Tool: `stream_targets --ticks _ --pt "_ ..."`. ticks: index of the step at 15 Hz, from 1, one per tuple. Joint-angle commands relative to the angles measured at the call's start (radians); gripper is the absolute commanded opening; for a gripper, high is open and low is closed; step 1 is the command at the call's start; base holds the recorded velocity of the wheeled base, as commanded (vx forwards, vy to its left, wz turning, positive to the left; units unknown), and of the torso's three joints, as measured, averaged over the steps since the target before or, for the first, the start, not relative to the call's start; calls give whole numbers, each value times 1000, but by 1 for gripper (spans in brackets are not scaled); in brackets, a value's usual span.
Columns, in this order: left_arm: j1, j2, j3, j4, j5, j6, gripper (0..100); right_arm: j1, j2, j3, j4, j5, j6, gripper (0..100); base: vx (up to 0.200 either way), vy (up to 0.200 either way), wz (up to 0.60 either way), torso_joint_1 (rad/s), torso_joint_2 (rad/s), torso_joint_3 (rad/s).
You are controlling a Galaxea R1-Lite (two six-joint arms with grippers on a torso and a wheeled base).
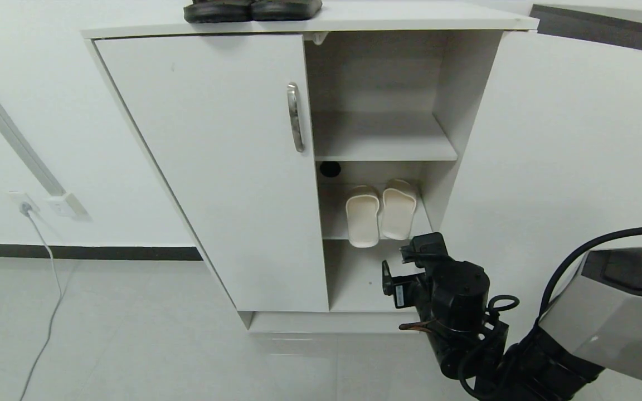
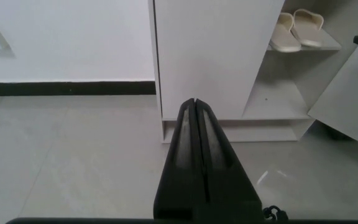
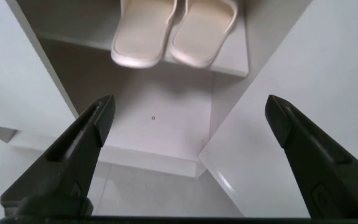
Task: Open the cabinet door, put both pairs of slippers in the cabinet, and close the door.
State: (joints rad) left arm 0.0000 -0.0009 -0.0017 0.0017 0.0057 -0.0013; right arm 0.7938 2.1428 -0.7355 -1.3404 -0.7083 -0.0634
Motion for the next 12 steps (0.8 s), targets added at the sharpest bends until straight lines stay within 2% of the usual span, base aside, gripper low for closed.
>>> stream_targets --ticks 1,9,12 --pt "0 1 0 0 0 0 0 1 0 2 0 1 -1 100 0 0 0 2 2 203" --pt "0 1 0 0 0 0 0 4 -1 10 0 1 -1 100 0 0 0 2 2 201" --pt "0 1 0 0 -1 3 0 4 0 8 0 1 -1 100 0 0 0 2 1 115"
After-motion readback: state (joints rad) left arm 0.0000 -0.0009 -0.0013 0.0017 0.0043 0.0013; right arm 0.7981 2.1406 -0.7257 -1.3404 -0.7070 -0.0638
